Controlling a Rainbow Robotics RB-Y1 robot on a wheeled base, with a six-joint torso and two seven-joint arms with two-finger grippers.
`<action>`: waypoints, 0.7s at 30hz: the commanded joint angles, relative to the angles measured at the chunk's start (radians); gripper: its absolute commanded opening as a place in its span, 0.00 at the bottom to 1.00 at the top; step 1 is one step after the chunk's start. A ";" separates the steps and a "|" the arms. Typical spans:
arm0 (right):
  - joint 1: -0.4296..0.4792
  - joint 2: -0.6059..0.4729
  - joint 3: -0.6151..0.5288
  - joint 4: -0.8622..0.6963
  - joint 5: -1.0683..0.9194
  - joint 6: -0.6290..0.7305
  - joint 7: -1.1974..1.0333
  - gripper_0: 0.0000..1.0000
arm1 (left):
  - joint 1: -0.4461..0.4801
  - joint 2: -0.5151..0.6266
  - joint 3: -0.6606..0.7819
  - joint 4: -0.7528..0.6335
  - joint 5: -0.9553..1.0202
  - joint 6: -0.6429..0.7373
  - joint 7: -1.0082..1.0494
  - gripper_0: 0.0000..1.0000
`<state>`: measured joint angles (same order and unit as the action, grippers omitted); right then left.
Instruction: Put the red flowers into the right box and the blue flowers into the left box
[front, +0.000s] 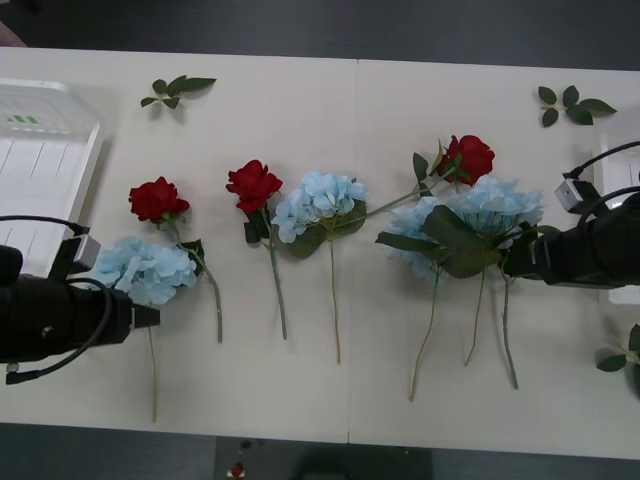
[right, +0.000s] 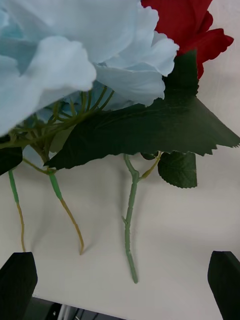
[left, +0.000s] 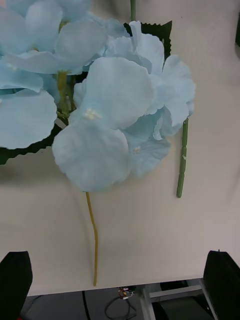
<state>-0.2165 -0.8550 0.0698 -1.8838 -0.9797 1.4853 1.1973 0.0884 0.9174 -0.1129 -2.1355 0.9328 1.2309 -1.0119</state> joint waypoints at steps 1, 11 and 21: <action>-0.015 -0.030 0.044 0.020 0.026 -0.057 -0.067 1.00 | -0.065 0.003 -0.056 0.066 -0.023 -0.041 0.029 1.00; -0.015 -0.030 0.153 0.104 0.081 -0.223 -0.073 1.00 | -0.136 -0.052 -0.156 0.178 -0.108 -0.090 0.032 1.00; -0.015 -0.030 0.225 0.170 0.124 -0.344 -0.078 1.00 | -0.187 -0.052 -0.208 0.230 -0.138 -0.108 0.033 1.00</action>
<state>-0.2165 -0.8550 0.2930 -1.7141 -0.8643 1.1603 1.1804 -0.0764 0.8534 -0.3171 -1.9005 0.8090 1.1315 -1.0119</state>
